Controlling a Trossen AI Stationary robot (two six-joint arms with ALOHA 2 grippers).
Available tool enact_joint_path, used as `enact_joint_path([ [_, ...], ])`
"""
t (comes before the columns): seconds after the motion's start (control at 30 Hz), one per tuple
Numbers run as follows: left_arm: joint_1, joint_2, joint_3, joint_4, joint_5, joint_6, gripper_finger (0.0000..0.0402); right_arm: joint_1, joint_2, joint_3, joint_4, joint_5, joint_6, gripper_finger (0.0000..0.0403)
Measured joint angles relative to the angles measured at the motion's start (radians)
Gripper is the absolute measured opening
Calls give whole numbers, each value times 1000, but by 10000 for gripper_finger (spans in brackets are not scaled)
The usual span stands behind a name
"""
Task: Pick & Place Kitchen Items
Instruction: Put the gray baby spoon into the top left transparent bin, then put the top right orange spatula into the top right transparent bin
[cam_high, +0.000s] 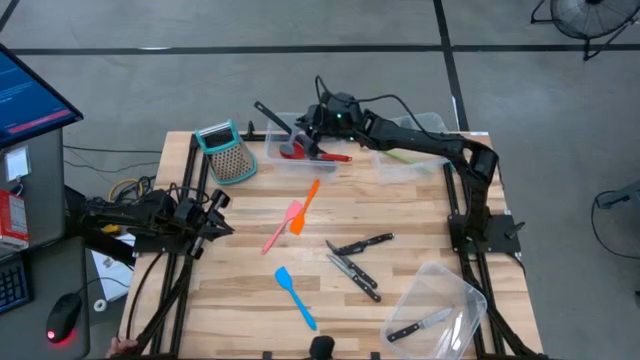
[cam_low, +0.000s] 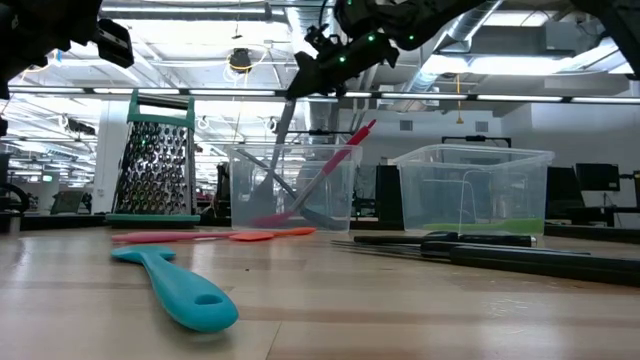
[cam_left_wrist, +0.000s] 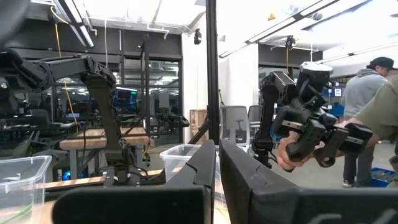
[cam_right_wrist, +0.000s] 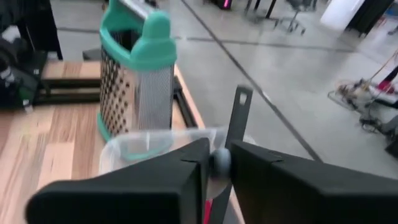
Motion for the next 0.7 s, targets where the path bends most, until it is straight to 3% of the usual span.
enact_joint_path([
  [0.37,0,0,0,0,0,0,8,0,8,-5,-171,1,-8,87],
  [0.7,0,0,0,0,0,0,8,-7,4,-5,-326,1,-5,185],
])
